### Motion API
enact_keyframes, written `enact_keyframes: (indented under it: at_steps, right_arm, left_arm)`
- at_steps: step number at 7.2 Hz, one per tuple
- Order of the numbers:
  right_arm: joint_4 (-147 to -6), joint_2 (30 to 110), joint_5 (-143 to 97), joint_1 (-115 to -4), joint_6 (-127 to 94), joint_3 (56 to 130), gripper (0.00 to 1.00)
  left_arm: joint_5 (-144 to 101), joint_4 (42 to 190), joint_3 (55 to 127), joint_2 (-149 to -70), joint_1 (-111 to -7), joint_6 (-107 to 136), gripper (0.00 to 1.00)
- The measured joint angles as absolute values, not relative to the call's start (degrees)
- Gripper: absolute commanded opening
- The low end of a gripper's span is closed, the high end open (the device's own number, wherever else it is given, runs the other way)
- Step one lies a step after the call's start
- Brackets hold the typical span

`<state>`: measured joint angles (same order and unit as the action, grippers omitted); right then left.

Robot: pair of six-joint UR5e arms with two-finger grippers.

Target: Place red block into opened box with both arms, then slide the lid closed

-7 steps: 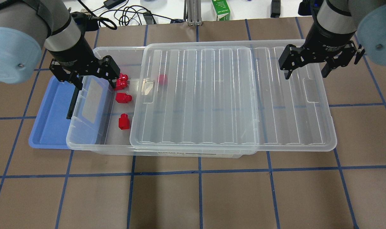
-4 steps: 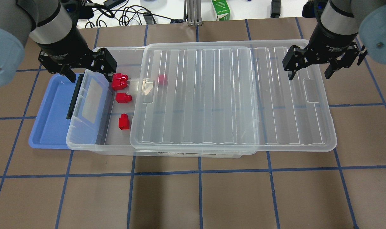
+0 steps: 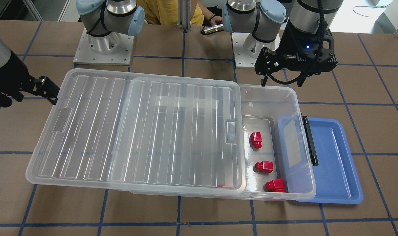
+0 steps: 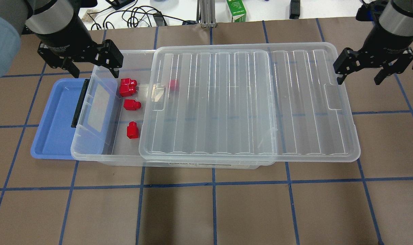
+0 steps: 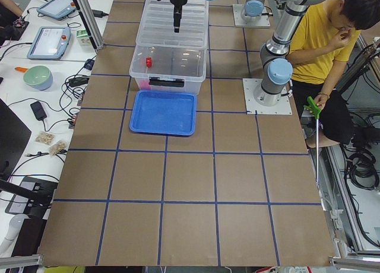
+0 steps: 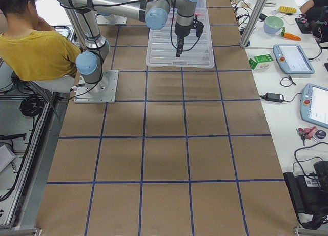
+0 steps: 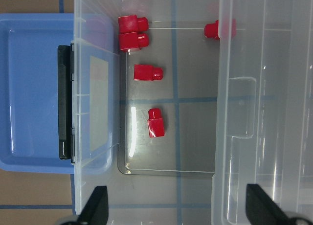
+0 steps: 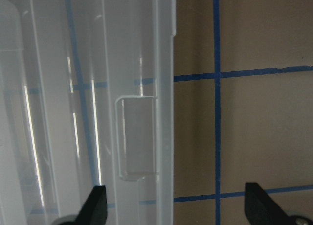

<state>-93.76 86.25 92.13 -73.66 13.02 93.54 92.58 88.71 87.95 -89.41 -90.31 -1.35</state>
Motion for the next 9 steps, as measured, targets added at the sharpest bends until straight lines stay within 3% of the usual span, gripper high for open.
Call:
enact_keyframes:
  at_steps: [9]
  right_arm:
    - [-100.7, 81.8, 91.6, -66.4, 22.8, 98.8, 1.00]
  left_arm:
    - [92.1, 88.2, 89.5, -88.6, -90.4, -1.4, 1.00]
